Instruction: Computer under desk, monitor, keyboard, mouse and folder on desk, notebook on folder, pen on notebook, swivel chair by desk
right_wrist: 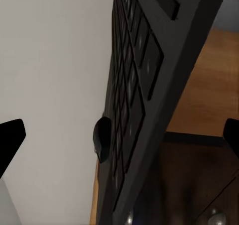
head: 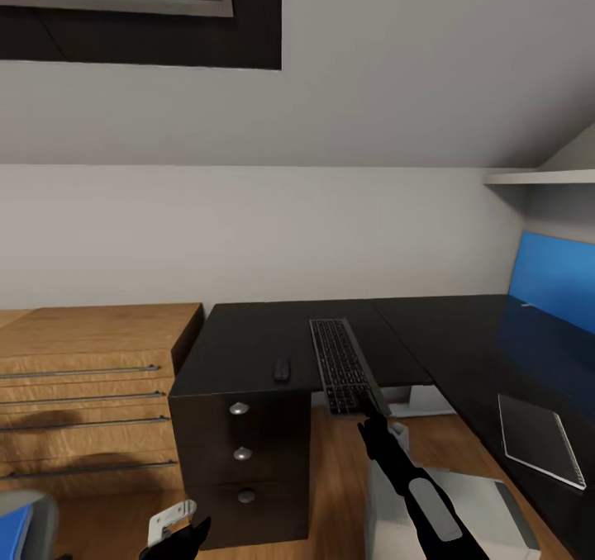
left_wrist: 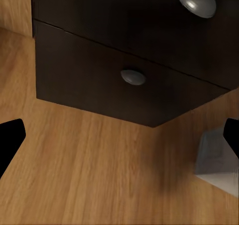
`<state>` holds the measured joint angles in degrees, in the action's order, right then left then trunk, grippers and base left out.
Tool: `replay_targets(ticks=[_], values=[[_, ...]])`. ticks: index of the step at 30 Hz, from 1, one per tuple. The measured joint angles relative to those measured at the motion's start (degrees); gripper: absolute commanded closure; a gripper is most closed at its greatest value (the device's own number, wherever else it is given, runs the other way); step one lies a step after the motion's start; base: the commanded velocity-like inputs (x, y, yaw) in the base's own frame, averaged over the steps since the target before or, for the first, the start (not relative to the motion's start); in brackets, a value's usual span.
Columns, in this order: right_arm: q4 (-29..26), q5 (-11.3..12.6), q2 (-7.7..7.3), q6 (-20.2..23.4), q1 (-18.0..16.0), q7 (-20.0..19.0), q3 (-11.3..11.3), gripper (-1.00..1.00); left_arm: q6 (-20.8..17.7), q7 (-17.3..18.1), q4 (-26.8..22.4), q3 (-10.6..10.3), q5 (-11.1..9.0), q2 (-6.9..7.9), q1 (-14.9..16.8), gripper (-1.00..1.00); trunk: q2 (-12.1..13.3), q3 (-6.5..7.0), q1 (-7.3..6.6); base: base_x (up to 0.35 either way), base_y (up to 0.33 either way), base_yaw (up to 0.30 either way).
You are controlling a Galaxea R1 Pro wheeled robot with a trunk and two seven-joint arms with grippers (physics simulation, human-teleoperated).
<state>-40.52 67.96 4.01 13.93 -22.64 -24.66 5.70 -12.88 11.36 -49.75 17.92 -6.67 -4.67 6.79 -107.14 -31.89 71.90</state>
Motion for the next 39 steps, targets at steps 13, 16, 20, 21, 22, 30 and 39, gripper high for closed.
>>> replay_targets(ticks=[13, 16, 20, 21, 22, 30, 39], values=[[0.0, 0.0, -0.03, 0.0, 0.0, 0.0, 0.0, -1.0, -0.02, -0.01, 0.0, 0.0, 0.01, 0.01, 0.0, -1.0, 0.0, 0.0, 0.02, 0.028, 0.0, 0.0], [0.0, 0.0, -0.03, 0.0, 0.0, 0.0, 0.0, -1.0, -0.02, 0.0, 0.0, 0.0, 0.0, 0.02, 0.01, -1.0, 0.0, 0.0, 0.02, 0.0, 0.0, 0.0], [0.0, 0.0, -0.03, 0.0, 0.0, 0.0, 0.0, -1.0, -0.02, -0.03, 0.0, 0.0, -0.02, 0.02, 0.02, -1.0, 0.0, 0.0, 0.02, 0.0, 0.0, 0.0], [0.0, 0.0, -0.03, 0.0, 0.0, 0.0, 0.0, -1.0, -0.02, -0.04, 0.0, 0.02, -0.02, 0.03, 0.02, -1.0, 0.0, 0.0, 0.02, 0.0, 0.0, 0.0], [0.0, 0.0, -0.03, 0.0, 0.0, 0.0, 0.0, -1.0, -0.02, -0.03, 0.0, 0.04, -0.02, 0.03, 0.02, -1.0, 0.0, 0.0, 0.02, 0.0, 0.0, 0.0], [0.0, -0.01, -0.03, 0.0, 0.0, 0.0, 0.0, -1.0, -0.02, -0.03, 0.0, 0.13, -0.13, 0.0, 0.0, -1.0, -0.38, -0.18, 0.24, 0.0, 0.0, 0.0], [0.0, -0.02, -0.03, 0.0, 0.0, 0.01, 0.0, -1.0, -0.02, -0.09, 0.0, 0.13, -0.59, 0.03, 0.01, -1.0, -1.6, -0.72, 0.9, 0.0, 0.0, 0.0]])
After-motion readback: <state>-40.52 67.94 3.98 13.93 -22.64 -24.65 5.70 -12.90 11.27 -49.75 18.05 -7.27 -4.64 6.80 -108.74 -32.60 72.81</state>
